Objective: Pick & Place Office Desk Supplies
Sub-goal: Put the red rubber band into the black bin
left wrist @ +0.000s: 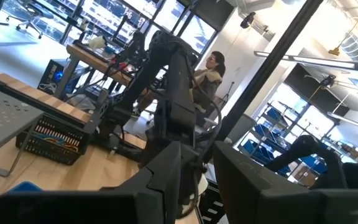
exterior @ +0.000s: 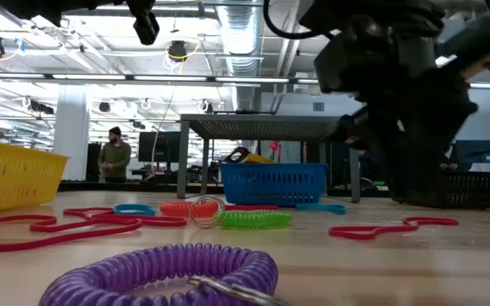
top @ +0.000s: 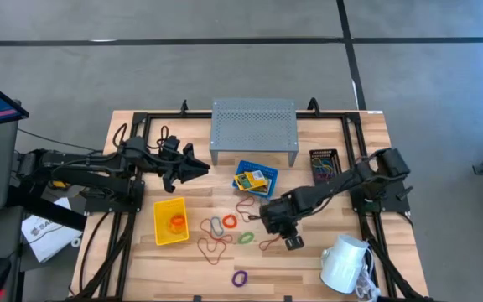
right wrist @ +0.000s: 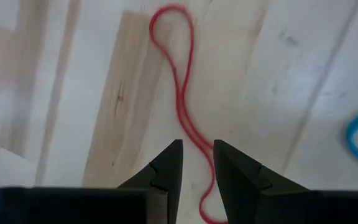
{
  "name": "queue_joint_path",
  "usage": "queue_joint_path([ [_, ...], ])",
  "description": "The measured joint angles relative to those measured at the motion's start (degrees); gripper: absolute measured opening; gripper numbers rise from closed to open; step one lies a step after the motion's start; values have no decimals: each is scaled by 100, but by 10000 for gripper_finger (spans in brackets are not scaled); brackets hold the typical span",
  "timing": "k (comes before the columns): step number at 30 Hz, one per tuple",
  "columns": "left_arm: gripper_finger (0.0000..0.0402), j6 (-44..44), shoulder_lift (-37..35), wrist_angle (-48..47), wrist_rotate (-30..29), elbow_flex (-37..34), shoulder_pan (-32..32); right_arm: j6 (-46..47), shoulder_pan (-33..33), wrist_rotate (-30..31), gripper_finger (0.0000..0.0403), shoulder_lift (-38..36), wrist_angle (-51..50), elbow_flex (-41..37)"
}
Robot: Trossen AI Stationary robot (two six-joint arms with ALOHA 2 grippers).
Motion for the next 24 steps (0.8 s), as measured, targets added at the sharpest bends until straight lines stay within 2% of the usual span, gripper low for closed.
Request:
queue_joint_path([
  [10,89,7,0,-42,100,0,0,-254,182,111,88,563,-55,178],
  [24,89,7,0,-42,116,0,-4,87,184,88,88,627,-266,169],
])
